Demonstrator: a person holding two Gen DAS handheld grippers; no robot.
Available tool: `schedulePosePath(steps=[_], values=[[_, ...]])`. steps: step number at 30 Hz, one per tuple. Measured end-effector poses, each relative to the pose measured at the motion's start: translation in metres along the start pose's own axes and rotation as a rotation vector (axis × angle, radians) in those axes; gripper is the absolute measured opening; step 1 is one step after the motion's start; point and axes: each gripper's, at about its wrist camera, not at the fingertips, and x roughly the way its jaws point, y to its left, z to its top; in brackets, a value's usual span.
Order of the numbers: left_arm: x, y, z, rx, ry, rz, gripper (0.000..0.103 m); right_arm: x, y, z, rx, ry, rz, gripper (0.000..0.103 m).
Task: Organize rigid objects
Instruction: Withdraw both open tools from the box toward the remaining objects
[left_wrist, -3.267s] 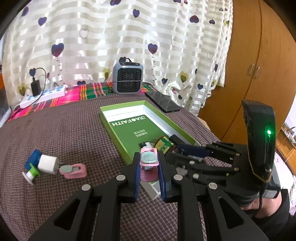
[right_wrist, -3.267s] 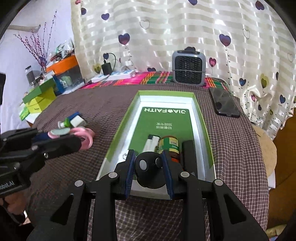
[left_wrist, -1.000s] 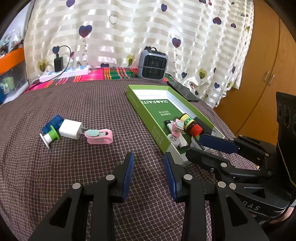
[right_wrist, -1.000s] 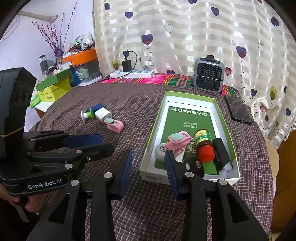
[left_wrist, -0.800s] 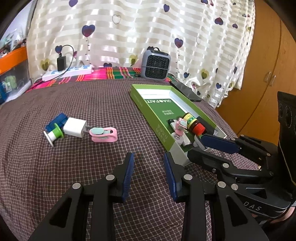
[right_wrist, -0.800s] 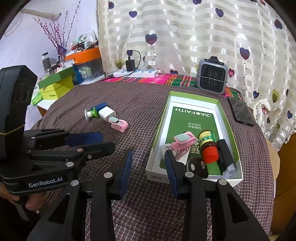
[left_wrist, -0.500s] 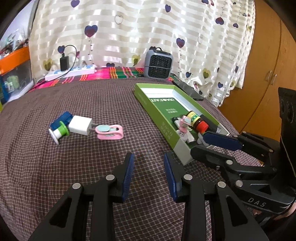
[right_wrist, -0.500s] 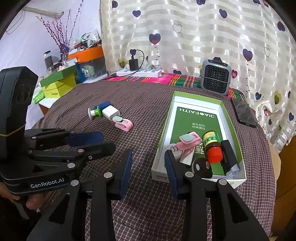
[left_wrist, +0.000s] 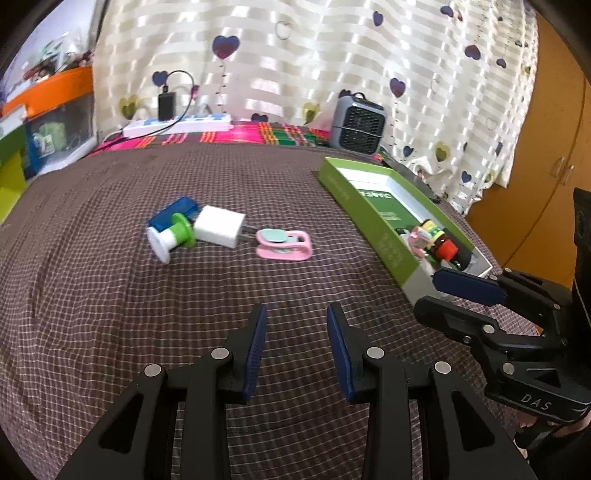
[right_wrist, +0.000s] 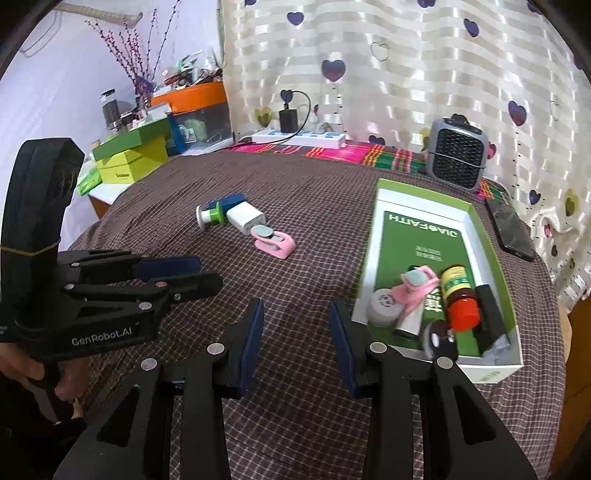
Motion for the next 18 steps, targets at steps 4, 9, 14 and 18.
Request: schedulePosePath(steps=[4,9,14,18], values=[[0.000,0.013,0.001,-0.021,0.001,0.023,0.033,0.005,0.004,0.001,-0.008,0.007,0.007,0.038],[0.000,0.030,0.006,-0.048,-0.008,0.054,0.033,0.009,0.006,0.002,-0.011,0.013,0.018,0.038],[0.002,0.046,0.012,-0.073,-0.011,0.081,0.033,0.013,0.008,0.004,-0.018,0.015,0.029,0.038],[0.006,0.056,0.017,-0.094,-0.012,0.097,0.033,0.017,0.009,0.006,-0.022,0.015,0.033,0.038]])
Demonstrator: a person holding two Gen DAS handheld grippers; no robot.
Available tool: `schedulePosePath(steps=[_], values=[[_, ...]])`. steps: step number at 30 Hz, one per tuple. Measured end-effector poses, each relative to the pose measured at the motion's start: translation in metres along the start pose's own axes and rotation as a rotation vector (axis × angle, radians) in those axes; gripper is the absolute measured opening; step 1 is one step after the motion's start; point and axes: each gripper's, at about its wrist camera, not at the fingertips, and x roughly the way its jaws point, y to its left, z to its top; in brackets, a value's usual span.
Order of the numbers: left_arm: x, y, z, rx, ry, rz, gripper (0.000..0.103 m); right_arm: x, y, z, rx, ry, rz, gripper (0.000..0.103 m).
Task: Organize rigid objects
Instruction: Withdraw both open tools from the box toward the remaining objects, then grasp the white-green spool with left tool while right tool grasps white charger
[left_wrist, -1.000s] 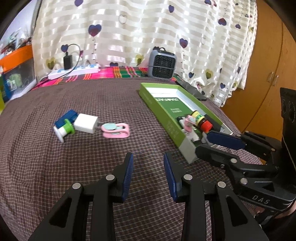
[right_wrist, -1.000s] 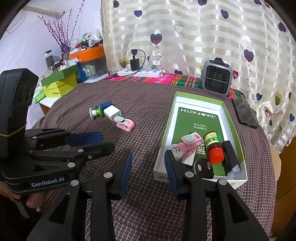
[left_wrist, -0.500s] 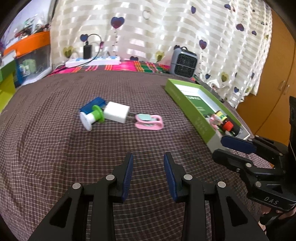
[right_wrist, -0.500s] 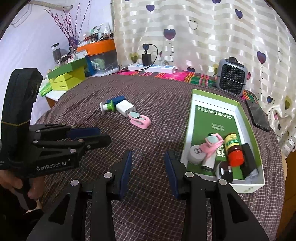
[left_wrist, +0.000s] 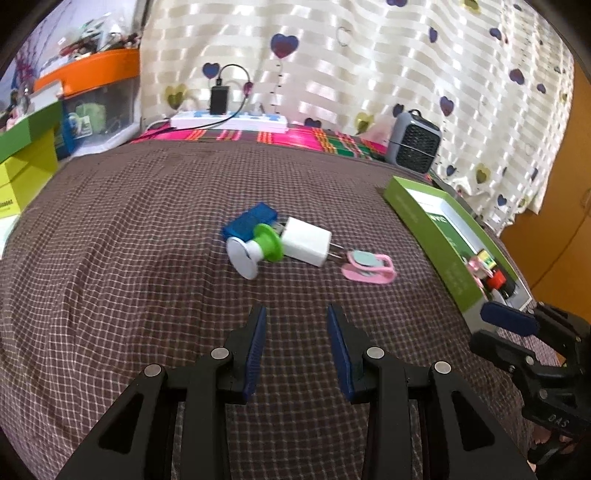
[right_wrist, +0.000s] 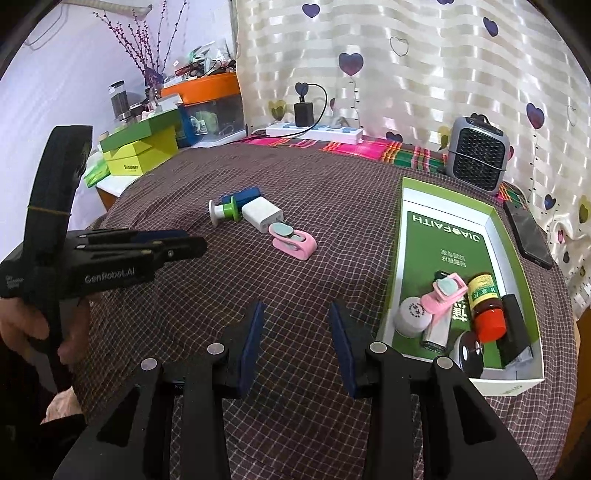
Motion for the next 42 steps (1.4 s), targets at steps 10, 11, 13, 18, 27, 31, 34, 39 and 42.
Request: schedulePosePath(steps=[10,11,13,18,27,31,34,39,42], values=[[0.024,0.012,0.019,-0.093,0.006,0.043,0.040,0.011,0.004,0.003,-0.015,0.008,0.014,0.038],[0.027,0.013,0.020,-0.104,0.007,0.049,0.040,0.011,0.004,0.003,-0.015,0.008,0.016,0.038],[0.032,0.014,0.025,-0.128,0.007,0.063,0.041,0.012,0.003,0.003,-0.016,0.009,0.017,0.038],[0.042,0.017,0.033,-0.173,0.003,0.101,0.041,0.014,0.001,0.003,-0.011,0.008,0.017,0.038],[0.057,0.020,0.037,-0.192,0.016,0.141,0.041,0.017,-0.002,0.005,-0.007,0.006,0.026,0.038],[0.056,0.023,0.036,-0.191,0.012,0.128,0.041,0.017,-0.002,0.005,-0.003,0.005,0.026,0.038],[0.054,0.024,0.035,-0.181,0.010,0.113,0.036,0.021,-0.002,0.008,-0.002,0.008,0.025,0.038],[0.051,0.026,0.033,-0.169,0.012,0.094,0.036,0.027,0.002,0.015,-0.017,0.006,0.030,0.038],[0.048,0.028,0.029,-0.164,0.015,0.075,0.036,0.032,0.005,0.020,-0.031,0.006,0.031,0.038]])
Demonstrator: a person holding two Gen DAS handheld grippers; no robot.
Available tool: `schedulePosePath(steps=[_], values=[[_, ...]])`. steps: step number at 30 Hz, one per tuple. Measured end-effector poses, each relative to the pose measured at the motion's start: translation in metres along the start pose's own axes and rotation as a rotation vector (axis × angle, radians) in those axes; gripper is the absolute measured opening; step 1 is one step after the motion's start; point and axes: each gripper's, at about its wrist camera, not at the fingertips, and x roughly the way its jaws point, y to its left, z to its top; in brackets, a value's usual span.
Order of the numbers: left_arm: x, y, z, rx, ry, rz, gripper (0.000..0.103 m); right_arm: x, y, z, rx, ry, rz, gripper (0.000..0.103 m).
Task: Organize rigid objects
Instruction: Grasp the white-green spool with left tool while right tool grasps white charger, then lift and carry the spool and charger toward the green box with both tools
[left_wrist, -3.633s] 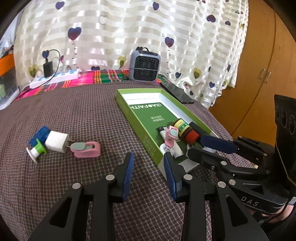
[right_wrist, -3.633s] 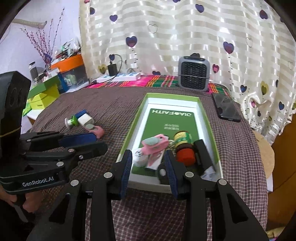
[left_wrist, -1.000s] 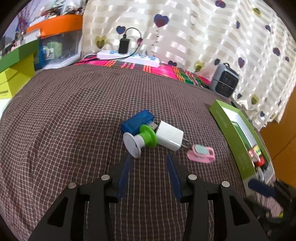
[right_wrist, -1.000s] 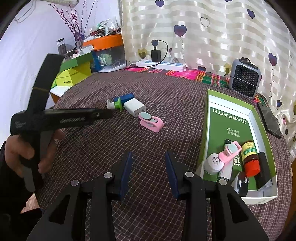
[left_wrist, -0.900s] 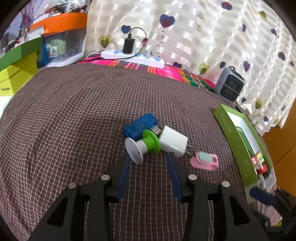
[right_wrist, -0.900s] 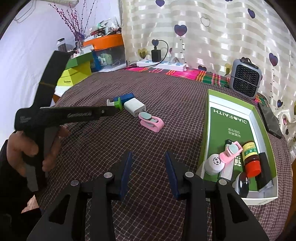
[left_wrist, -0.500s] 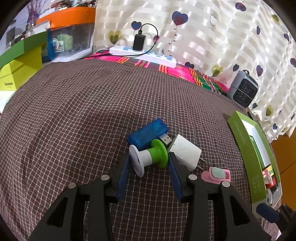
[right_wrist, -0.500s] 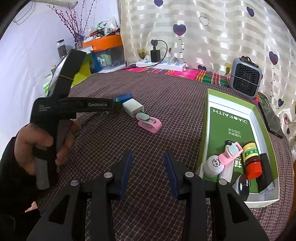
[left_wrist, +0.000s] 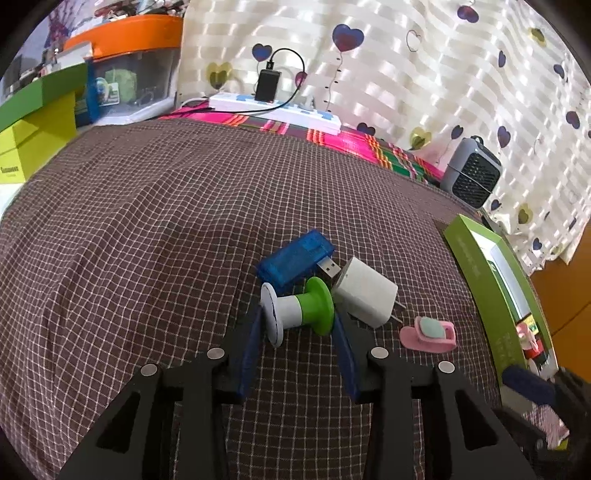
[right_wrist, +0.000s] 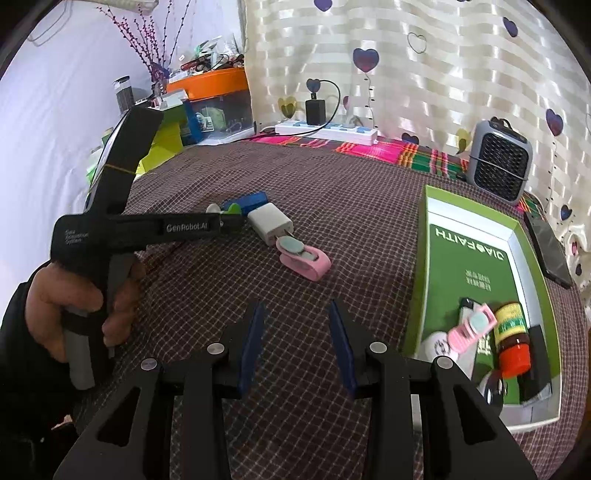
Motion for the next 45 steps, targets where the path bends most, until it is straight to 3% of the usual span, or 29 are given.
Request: schedulePosePath(steps=[17,33,37,41,45], values=[[-0.023,0.020,-0.022,0.084,0.030,-0.086,0.036,0.046,0.021,0.049,-0.141,0.056,-0.010,0.038],[-0.031,0.030,-0.026,0.138,0.045,-0.127,0.037,0.110,0.029,0.075,-0.304,0.226,-0.004,0.038],[-0.032,0.031,-0.026,0.139,0.045,-0.127,0.037,0.118,0.032,0.078,-0.337,0.244,0.002,0.052],[-0.033,0.033,-0.026,0.130,0.041,-0.132,0.037,0.123,0.038,0.080,-0.375,0.248,0.013,0.052],[-0.035,0.035,-0.027,0.122,0.033,-0.129,0.037,0.126,0.038,0.082,-0.333,0.275,0.033,0.051]])
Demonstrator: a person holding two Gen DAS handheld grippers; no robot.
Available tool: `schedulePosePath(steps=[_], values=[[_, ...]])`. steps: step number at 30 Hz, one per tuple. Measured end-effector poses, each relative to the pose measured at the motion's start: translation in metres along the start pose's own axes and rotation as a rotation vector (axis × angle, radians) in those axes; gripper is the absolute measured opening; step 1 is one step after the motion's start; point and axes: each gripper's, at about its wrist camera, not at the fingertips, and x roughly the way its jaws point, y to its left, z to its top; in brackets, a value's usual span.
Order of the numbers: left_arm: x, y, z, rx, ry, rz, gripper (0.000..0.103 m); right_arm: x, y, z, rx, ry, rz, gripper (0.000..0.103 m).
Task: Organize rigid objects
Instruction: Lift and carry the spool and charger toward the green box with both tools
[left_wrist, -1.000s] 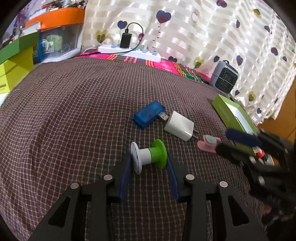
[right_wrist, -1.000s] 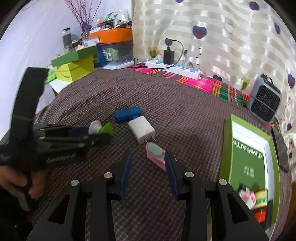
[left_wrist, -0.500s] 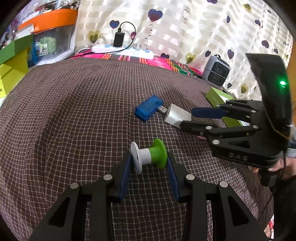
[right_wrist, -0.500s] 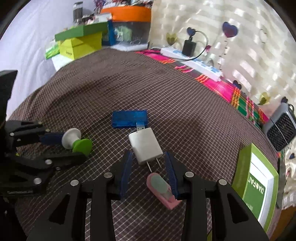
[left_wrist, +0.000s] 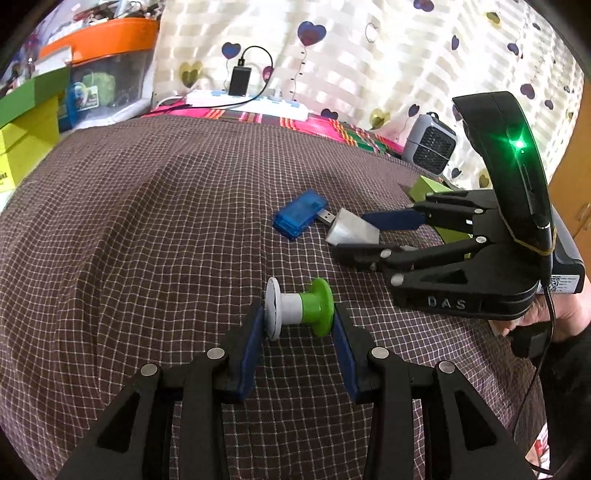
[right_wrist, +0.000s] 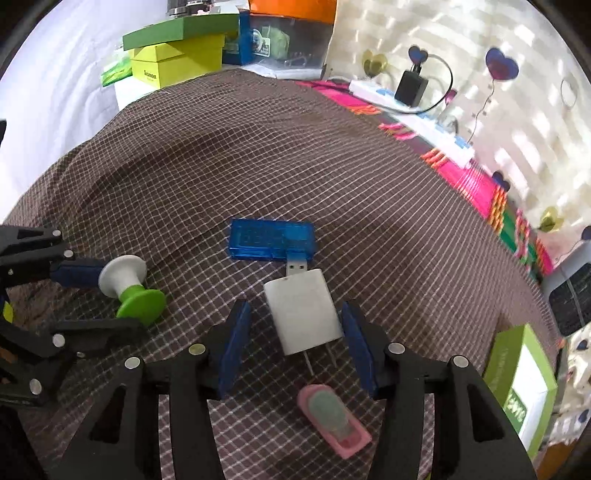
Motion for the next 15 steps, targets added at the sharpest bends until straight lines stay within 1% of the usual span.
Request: schedulePosePath(steps=[1,2,3,4,10,15], values=[[0.000,0.000,0.000,0.000,-0.002,0.002,0.037,0.000,0.000,0.000,0.008,0.001,-0.001,0.042],[-0.001,0.000,-0.001,-0.002,-0.004,0.001,0.037,-0.001,0.000,-0.001,0.014,0.001,0.001,0.038],[-0.001,0.000,-0.001,-0.005,-0.006,0.000,0.036,-0.002,0.000,-0.001,0.025,-0.002,0.004,0.037],[-0.002,0.001,-0.001,-0.008,-0.008,0.000,0.034,-0.002,0.001,-0.001,0.028,-0.004,0.001,0.037],[-0.008,-0.001,-0.003,0.000,-0.029,0.029,0.033,-0.017,0.006,-0.003,0.049,-0.053,0.000,0.036],[-0.018,-0.006,-0.006,0.002,-0.041,0.039,0.031,-0.036,0.008,-0.006,0.083,-0.105,0.001,0.036]])
